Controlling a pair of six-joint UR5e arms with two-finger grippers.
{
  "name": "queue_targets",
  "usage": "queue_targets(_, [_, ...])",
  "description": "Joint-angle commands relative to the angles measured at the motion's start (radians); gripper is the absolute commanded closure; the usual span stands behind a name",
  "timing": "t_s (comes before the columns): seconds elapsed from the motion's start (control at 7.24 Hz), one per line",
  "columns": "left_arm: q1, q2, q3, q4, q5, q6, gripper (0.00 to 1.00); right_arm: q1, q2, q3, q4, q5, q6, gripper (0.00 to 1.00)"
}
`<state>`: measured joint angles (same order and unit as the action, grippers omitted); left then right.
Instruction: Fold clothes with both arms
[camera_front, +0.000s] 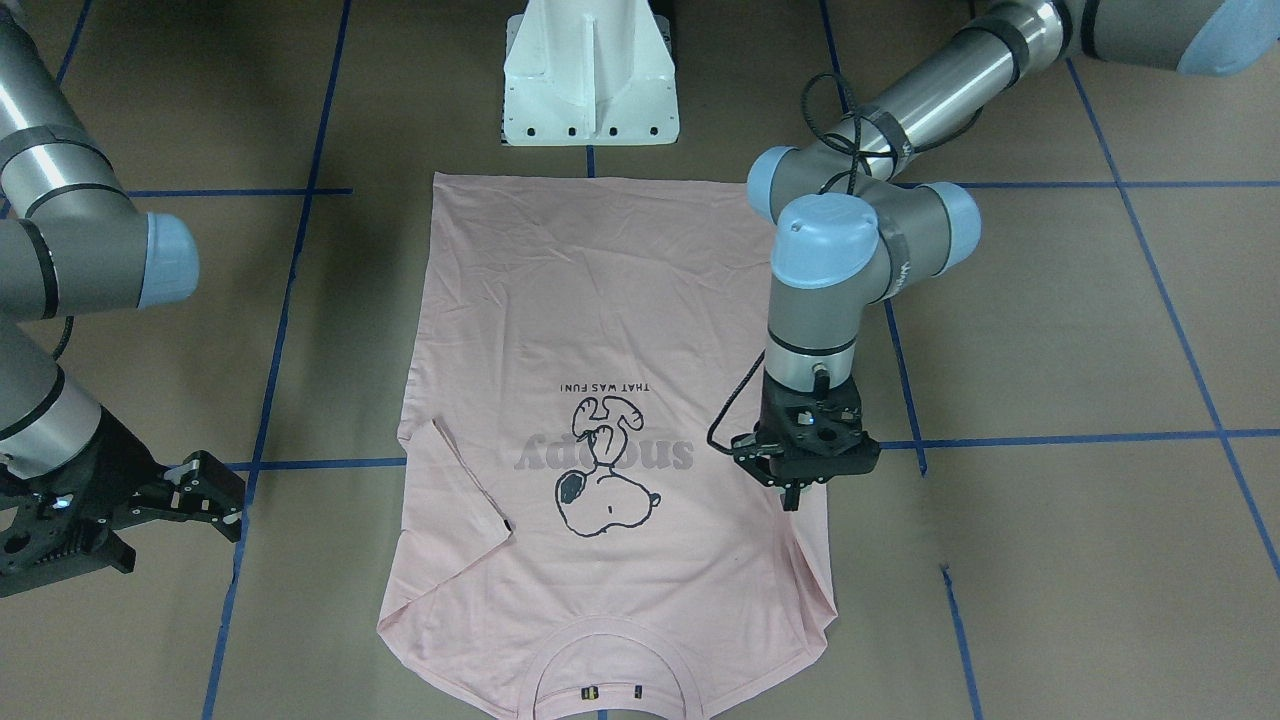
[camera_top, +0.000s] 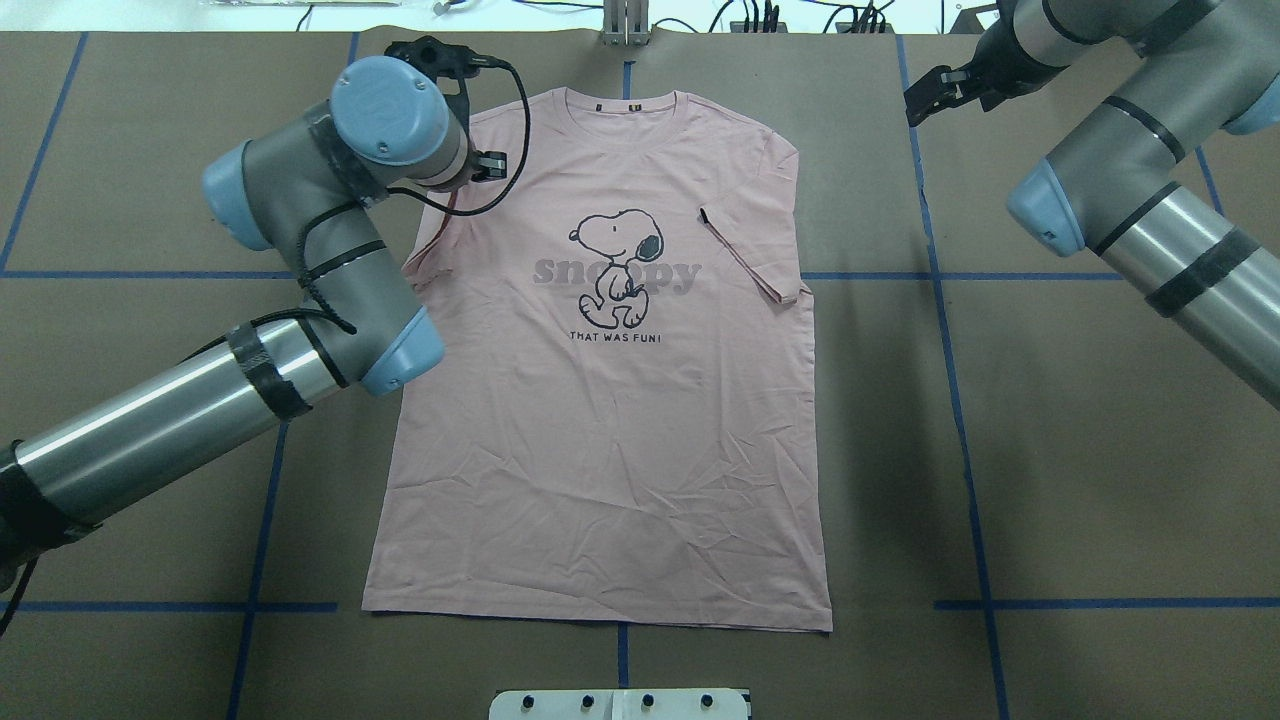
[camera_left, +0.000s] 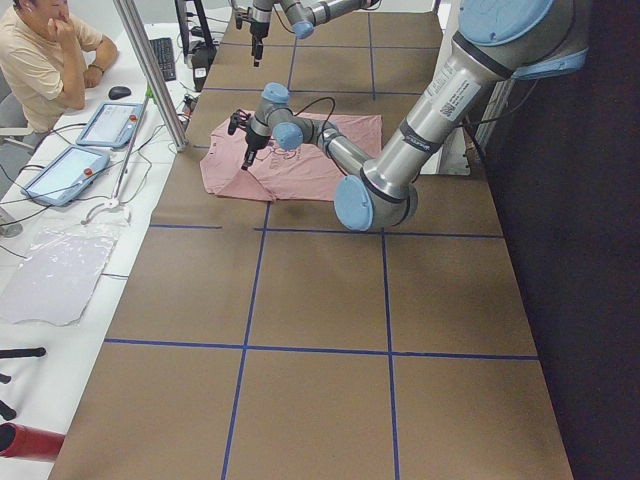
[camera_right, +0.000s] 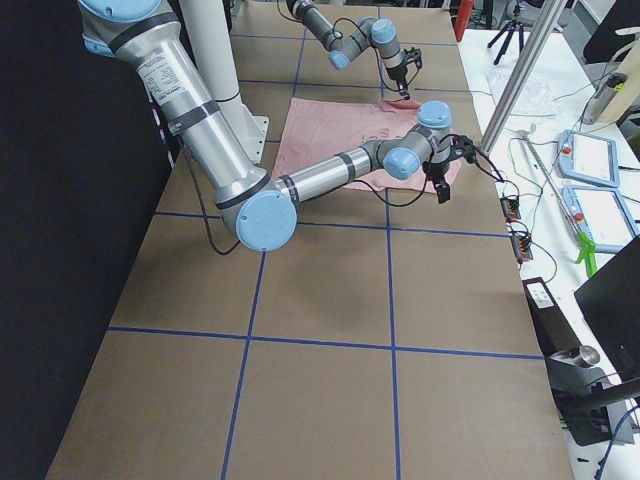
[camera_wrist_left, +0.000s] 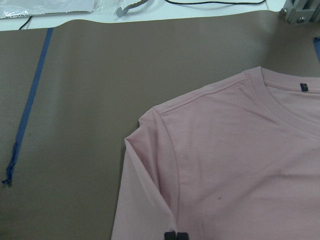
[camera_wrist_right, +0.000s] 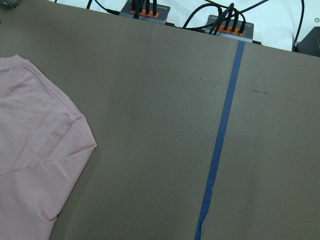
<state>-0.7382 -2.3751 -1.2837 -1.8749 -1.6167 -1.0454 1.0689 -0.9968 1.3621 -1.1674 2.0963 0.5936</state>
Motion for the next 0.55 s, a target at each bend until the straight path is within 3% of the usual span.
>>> queue_targets(0.0, [0.016, -0.084, 0.096, 0.019, 0.021, -0.021, 1.00, -0.001, 0.001, 0.000, -0.002, -0.001, 0.002, 0.00])
queue_targets(0.14, [0.019, -0.088, 0.096, 0.017, 0.020, -0.021, 1.00, -0.001, 0.001, 0.000, 0.000, -0.001, 0.002, 0.00])
queue_targets(0.28, [0.019, -0.087, 0.087, 0.008, 0.017, -0.007, 0.19, -0.001, 0.001, 0.000, 0.000, -0.001, 0.006, 0.00])
queue_targets(0.41, [0.022, -0.072, 0.063, -0.062, 0.009, -0.001, 0.00, -0.004, 0.001, 0.021, 0.000, -0.001, 0.044, 0.00])
